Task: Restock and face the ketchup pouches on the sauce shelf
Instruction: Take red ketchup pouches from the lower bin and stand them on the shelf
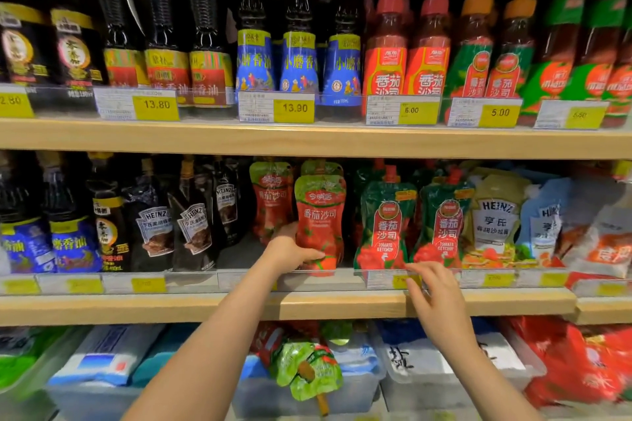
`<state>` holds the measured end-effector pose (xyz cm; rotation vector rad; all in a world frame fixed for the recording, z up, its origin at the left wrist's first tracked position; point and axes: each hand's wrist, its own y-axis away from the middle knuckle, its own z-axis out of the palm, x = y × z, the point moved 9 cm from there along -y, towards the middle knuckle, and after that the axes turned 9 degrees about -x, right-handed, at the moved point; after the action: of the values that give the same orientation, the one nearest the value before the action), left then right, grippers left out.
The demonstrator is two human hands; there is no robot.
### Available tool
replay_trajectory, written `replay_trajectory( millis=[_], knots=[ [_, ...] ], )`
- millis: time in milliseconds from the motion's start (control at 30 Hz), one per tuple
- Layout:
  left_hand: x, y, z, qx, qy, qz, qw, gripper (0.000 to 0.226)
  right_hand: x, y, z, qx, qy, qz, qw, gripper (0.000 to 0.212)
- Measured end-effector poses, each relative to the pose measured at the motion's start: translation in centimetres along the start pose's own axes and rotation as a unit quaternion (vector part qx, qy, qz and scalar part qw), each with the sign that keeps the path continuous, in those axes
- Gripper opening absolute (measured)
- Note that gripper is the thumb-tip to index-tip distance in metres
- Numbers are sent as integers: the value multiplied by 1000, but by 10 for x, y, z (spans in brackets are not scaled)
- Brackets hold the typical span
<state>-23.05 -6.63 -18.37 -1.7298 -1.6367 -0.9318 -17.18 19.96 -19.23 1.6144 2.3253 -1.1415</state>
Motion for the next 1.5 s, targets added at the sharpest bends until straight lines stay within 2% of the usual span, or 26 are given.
replay_trajectory(
  millis=[67,167,267,367,700,867,900,967,1067,1167,1233,1300,1433,1500],
  knots=[
    [1,4,-3,56,-23,2,998,56,-1,2,-1,6,10,-9,1000,24],
    [2,10,-4,126,-63,-19,990,47,-3,4,-3,20,34,-20,999,26],
    [5,-3,4,115,-52,-7,992,51,-2,6,-1,49,60,-32,996,26],
    [4,-21,8,75,-99,-69,990,60,0,6,1,65,70,-43,995,27],
    [5,-44,-1,133,-86,-52,986,65,6,7,5,89,74,-54,992,30],
    [6,-31,-3,121,-82,-93,985,78,-1,8,3,51,57,-32,997,32],
    [11,-22,-7,125,-86,-87,985,79,-3,7,0,37,43,-21,998,31],
    [27,10,-18,174,-103,-11,979,64,-4,7,-1,7,-4,4,1000,31],
    [39,80,-19,258,-204,160,931,37,-20,28,1,18,-71,-6,997,33],
    [9,131,7,240,-270,247,899,34,-38,65,34,-17,-143,-11,990,32],
    [-21,153,28,222,-301,282,883,35,-41,86,74,-86,-191,28,977,31],
    [-51,167,55,188,-308,298,884,37,-34,102,113,-140,-204,92,964,31],
    [-112,151,104,44,-301,188,934,61,-12,121,161,-175,-252,260,916,31],
    [-130,140,120,-4,-320,154,935,71,-13,125,174,-174,-316,315,878,25]
  ],
)
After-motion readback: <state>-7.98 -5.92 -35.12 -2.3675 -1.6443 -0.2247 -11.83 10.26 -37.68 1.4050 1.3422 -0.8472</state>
